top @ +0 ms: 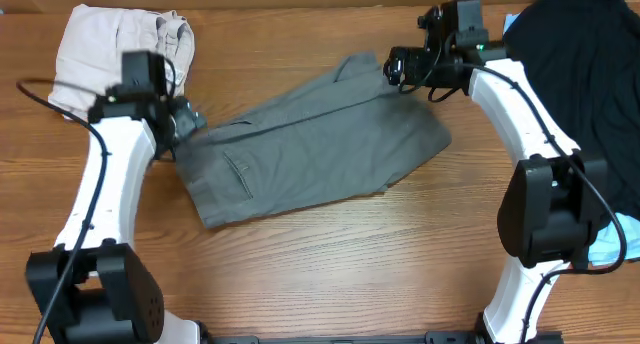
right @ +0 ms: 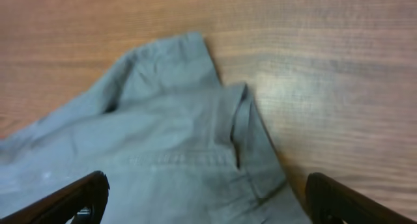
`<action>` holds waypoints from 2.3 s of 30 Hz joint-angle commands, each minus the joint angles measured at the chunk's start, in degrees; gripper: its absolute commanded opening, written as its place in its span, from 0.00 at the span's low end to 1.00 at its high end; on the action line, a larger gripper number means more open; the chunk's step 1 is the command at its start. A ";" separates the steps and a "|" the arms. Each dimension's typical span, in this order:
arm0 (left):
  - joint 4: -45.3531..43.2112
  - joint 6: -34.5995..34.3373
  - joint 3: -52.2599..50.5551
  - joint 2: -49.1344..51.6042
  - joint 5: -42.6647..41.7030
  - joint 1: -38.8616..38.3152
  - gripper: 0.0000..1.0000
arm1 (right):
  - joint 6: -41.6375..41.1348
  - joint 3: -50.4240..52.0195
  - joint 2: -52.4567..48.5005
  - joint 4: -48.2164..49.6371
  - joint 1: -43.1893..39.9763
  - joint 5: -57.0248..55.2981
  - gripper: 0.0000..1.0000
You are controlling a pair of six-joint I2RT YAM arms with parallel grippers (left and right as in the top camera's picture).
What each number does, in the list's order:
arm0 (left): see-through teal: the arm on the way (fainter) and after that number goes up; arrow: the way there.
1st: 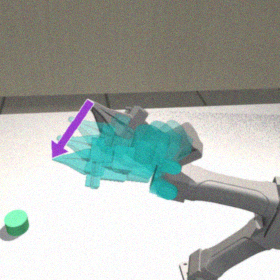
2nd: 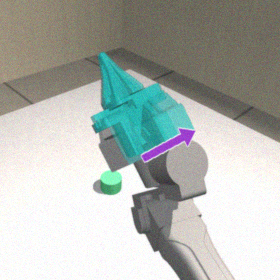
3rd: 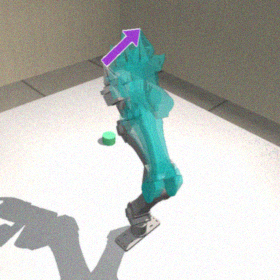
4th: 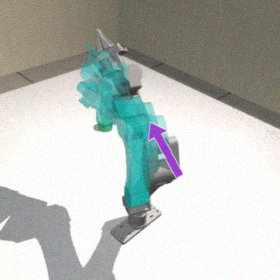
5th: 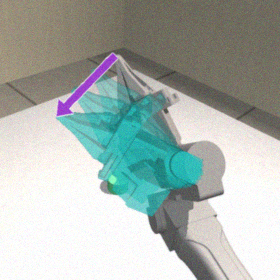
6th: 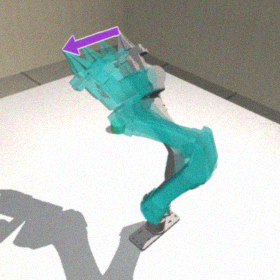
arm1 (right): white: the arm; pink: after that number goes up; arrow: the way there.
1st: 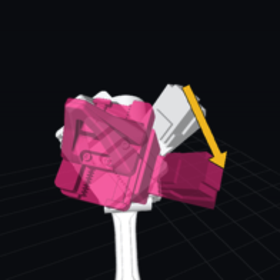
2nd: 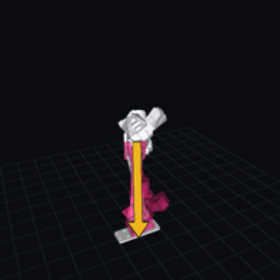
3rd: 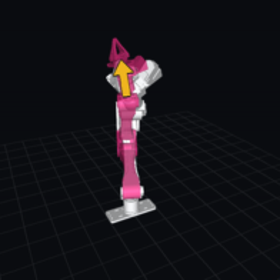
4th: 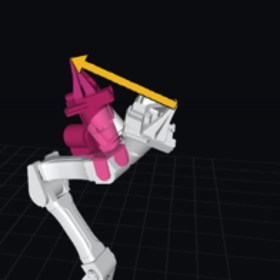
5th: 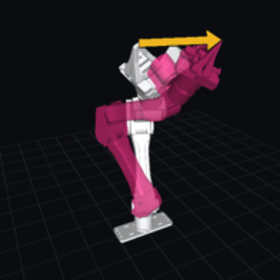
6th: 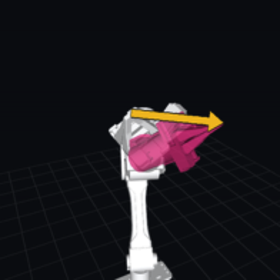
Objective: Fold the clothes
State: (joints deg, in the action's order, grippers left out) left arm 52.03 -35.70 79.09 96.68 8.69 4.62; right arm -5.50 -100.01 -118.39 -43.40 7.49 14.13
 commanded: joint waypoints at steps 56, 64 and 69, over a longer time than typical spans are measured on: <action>-1.29 11.26 3.34 12.07 -13.49 -13.22 0.08 | -1.95 -34.27 -12.09 -18.78 4.48 -1.27 0.47; 4.98 11.76 16.79 12.07 -16.22 -12.90 0.83 | -0.02 -33.09 -12.66 -39.21 2.08 -0.55 0.74; 6.10 11.69 19.08 12.07 -19.37 -12.90 0.86 | -0.07 -24.35 -12.66 -36.17 3.06 -0.52 0.72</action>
State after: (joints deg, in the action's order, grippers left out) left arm 57.74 -24.84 96.53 108.88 -7.42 -8.25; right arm -6.15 -128.09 -130.63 -80.68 9.58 12.75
